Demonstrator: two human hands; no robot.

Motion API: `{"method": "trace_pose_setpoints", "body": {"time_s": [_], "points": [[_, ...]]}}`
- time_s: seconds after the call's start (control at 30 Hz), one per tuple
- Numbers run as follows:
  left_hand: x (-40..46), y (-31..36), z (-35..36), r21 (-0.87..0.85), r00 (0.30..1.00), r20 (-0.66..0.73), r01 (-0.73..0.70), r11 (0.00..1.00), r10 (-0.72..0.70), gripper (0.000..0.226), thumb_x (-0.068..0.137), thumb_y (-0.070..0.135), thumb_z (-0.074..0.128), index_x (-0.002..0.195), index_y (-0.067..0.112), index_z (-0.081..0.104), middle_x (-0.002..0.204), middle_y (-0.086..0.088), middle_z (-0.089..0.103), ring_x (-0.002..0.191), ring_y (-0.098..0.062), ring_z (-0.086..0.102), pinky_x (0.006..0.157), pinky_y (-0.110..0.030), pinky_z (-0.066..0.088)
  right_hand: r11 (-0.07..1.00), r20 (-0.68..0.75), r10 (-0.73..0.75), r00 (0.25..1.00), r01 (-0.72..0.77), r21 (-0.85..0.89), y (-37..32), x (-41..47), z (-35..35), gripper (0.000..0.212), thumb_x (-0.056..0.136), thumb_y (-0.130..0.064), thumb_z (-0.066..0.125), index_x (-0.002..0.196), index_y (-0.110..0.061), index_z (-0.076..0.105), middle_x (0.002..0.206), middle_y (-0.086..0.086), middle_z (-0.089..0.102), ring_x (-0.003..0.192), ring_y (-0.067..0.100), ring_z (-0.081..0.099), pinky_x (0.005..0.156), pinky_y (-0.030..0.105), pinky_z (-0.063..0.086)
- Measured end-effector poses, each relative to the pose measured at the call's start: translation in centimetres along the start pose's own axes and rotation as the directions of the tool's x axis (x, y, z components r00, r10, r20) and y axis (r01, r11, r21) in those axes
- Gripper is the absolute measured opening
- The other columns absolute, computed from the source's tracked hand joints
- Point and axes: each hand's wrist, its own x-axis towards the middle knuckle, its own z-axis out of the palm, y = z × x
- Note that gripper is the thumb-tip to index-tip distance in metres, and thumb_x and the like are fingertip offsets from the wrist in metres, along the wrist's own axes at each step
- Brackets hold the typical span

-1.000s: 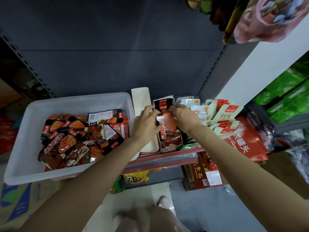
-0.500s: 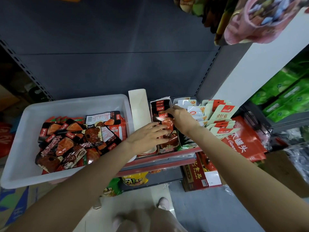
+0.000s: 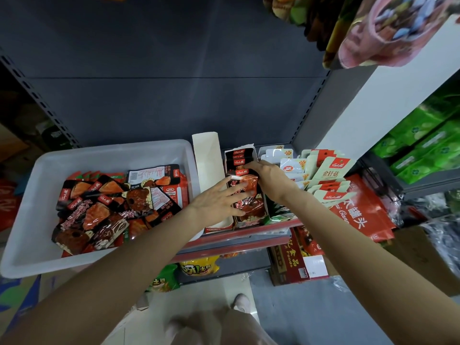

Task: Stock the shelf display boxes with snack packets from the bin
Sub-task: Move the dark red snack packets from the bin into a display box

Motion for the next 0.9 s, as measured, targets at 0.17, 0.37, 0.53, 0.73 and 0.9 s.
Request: {"method": "trace_pose_setpoints", "body": {"time_s": [0.17, 0.37, 0.53, 0.73, 0.9], "points": [[0.1, 0.1, -0.4, 0.023, 1.000, -0.015, -0.017, 1.000, 0.018, 0.053, 0.096, 0.013, 0.048, 0.141, 0.040, 0.037, 0.159, -0.004, -0.001, 0.146, -0.029, -0.008, 0.108, -0.050, -0.016, 1.000, 0.019, 0.014, 1.000, -0.014, -0.002, -0.1, 0.2, -0.1, 0.044, 0.093, 0.000, 0.047, 0.136, -0.013, 0.047, 0.129, 0.014, 0.053, 0.113, 0.029, 0.055, 0.094, 0.028, 0.041], [-0.8, -0.1, -0.2, -0.067, 0.995, -0.062, 0.069, 0.995, -0.073, 0.058, 0.097, 0.005, 0.044, 0.143, 0.039, 0.034, 0.159, -0.006, -0.007, 0.146, -0.026, -0.012, 0.108, -0.041, -0.017, 1.000, 0.020, -0.008, 1.000, 0.008, -0.003, -0.4, -0.2, -0.5, 0.045, 0.095, -0.003, 0.046, 0.138, -0.015, 0.046, 0.129, 0.015, 0.052, 0.114, 0.029, 0.054, 0.095, 0.027, 0.041], [-0.7, 0.3, 0.1, -0.022, 0.998, -0.017, 0.054, 0.998, -0.055, 0.060, 0.099, 0.007, 0.042, 0.144, 0.044, 0.026, 0.157, -0.013, -0.016, 0.143, -0.033, -0.018, 0.111, -0.048, -0.015, 1.000, 0.022, 0.011, 1.000, -0.010, -0.024, -0.5, -0.2, -0.6, 0.048, 0.095, 0.001, 0.042, 0.139, -0.015, 0.044, 0.128, 0.015, 0.051, 0.114, 0.029, 0.053, 0.093, 0.025, 0.038], [-0.6, 0.5, 0.3, -0.193, 0.996, -0.053, 0.064, 0.979, -0.076, 0.055, 0.095, 0.007, 0.049, 0.137, 0.042, 0.042, 0.159, -0.008, -0.001, 0.146, -0.027, -0.006, 0.117, -0.044, 0.001, 0.999, 0.041, 0.035, 0.999, -0.034, -0.029, -0.5, -0.1, -0.4, 0.050, 0.094, 0.002, 0.042, 0.141, -0.017, 0.041, 0.131, 0.015, 0.049, 0.115, 0.029, 0.053, 0.094, 0.025, 0.039], [-0.9, 0.7, -0.3, -0.837, 0.746, -0.219, 0.188, 0.514, -0.629, 0.020, 0.086, 0.020, 0.065, 0.104, 0.014, 0.060, 0.113, -0.002, 0.055, 0.106, -0.019, 0.050, 0.087, -0.032, 0.044, 0.999, 0.034, 0.043, 0.998, -0.043, -0.008, -0.6, -0.3, -0.5, 0.052, 0.092, 0.006, 0.042, 0.139, -0.016, 0.045, 0.129, 0.015, 0.050, 0.113, 0.029, 0.054, 0.093, 0.024, 0.039]]}}
